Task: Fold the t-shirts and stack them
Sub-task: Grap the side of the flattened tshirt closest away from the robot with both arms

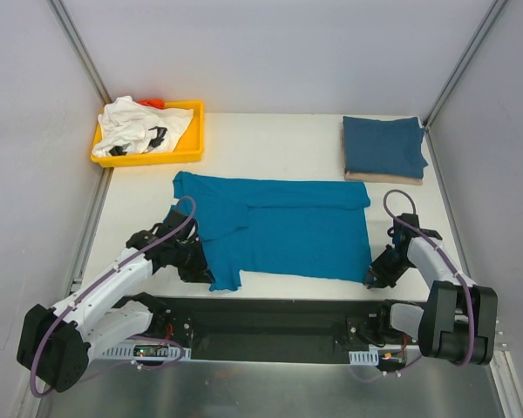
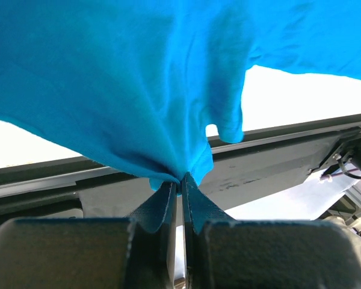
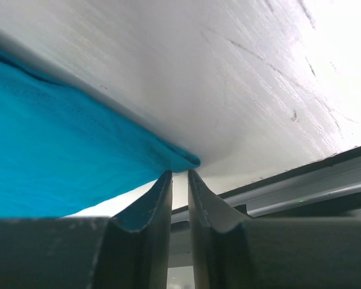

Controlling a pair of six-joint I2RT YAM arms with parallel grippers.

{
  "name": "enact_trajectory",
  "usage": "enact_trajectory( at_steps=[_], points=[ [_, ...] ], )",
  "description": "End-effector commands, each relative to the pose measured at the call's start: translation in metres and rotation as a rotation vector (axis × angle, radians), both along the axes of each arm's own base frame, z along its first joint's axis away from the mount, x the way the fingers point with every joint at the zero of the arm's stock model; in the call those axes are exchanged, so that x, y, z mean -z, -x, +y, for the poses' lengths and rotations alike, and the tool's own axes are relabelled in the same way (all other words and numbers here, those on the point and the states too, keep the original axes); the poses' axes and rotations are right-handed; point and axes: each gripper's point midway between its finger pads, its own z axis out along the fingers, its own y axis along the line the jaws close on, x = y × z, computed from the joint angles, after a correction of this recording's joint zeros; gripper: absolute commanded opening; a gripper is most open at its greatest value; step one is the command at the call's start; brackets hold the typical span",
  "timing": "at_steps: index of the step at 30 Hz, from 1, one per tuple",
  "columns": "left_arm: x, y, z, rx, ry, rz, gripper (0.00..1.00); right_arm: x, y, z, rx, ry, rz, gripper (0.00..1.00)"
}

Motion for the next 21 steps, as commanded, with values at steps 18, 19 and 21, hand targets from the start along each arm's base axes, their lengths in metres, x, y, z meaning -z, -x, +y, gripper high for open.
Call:
enact_trajectory(
  at_steps=[18, 19, 21],
  points=[
    [-0.015, -0.012, -0.006, 0.036, 0.03, -0.015, 0.0, -0.003, -0.057, -0.011, -0.054, 0.047, -0.122, 0.25],
    [-0.017, -0.013, -0.006, 0.033, 0.031, -0.019, 0.0, -0.003, -0.058, -0.01, -0.056, 0.041, -0.124, 0.22],
    [-0.018, -0.014, -0.005, 0.03, 0.033, -0.023, 0.0, -0.003, -0.058, -0.01, -0.066, 0.042, -0.128, 0.11]
  ],
)
